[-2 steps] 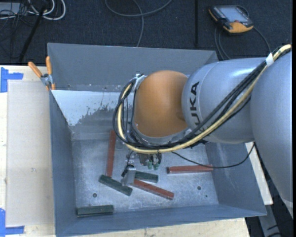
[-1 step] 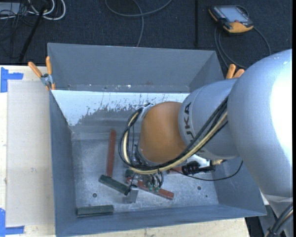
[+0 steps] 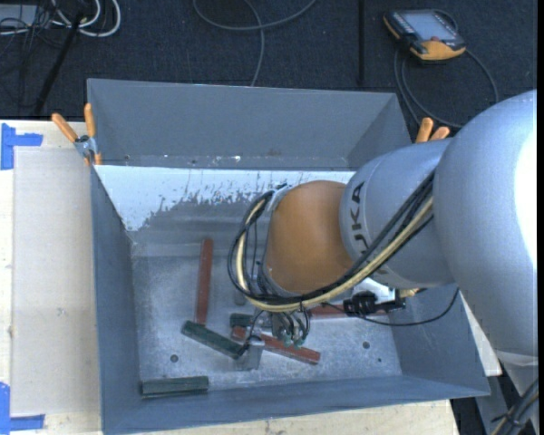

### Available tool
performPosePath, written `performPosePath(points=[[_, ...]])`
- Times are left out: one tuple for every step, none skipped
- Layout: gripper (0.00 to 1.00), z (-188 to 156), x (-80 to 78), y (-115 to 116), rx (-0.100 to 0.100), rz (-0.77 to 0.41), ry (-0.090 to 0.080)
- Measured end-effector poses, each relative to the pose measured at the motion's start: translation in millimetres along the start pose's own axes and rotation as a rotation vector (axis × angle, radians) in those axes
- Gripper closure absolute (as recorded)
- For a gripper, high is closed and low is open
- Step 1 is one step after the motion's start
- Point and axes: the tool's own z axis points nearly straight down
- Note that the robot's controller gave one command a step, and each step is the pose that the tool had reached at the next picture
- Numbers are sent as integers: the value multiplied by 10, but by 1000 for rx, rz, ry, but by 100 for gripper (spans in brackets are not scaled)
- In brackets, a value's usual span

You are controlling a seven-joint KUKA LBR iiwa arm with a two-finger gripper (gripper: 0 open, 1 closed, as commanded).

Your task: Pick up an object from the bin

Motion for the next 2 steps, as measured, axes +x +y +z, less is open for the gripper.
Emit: performPosePath(points=[[100, 162, 40, -403, -2, -12, -4], [100, 162, 40, -403, -2, -12, -4]])
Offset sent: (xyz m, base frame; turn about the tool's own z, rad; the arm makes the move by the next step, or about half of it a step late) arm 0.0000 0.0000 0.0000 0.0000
